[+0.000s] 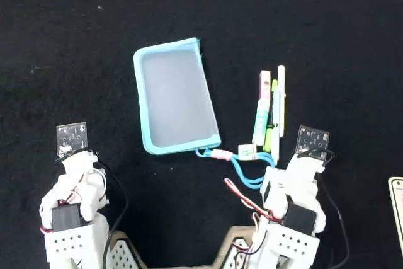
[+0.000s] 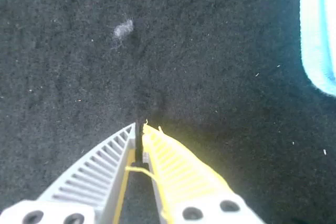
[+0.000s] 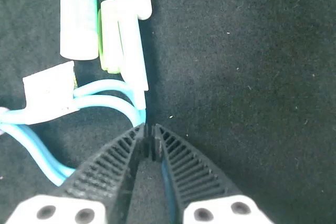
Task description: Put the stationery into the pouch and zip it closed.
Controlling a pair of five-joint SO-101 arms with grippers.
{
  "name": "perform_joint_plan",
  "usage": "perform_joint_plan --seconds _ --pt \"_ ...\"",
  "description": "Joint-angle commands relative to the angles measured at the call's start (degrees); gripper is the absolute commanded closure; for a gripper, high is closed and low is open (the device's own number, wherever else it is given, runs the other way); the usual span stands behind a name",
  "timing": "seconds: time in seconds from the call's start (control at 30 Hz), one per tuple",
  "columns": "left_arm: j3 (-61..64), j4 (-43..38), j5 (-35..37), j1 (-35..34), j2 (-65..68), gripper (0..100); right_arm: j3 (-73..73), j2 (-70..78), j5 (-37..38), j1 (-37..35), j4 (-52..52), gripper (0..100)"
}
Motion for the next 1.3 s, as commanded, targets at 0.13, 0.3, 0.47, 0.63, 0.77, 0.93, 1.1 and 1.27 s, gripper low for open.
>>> perform_joint_plan --seconds 0.13,0.3,0.47,0.63,0.77,0.93,1.1,1.27 --pt "1.2 0.2 -0.2 0.5 -0.5 97 -0.1 -4.6 0.3 1.1 0.5 98.6" --pt "1.2 0.2 -0.2 0.5 -0.5 97 -0.1 -4.6 0.3 1.1 0.5 98.6" --pt "1.2 0.2 -0.2 0.5 -0.5 97 -0.1 -4.6 0.3 1.1 0.5 98.6" --pt "1.2 0.2 -0.2 0.5 -0.5 97 -0.1 -4.6 0.3 1.1 0.5 98.6" --pt "1.2 0.2 -0.2 0.5 -0.5 97 -0.1 -4.6 0.3 1.1 0.5 98.6" --pt "1.2 0.2 -0.2 0.5 -0.5 97 -0.1 -4.6 0.3 1.1 0.5 98.6" --pt "1.2 0.2 -0.2 0.5 -0.5 97 -0.1 -4.6 0.3 1.1 0.5 98.6" --pt "1.2 0.2 -0.2 0.8 -0.5 97 -0.1 -4.6 0.3 0.1 0.5 98.4"
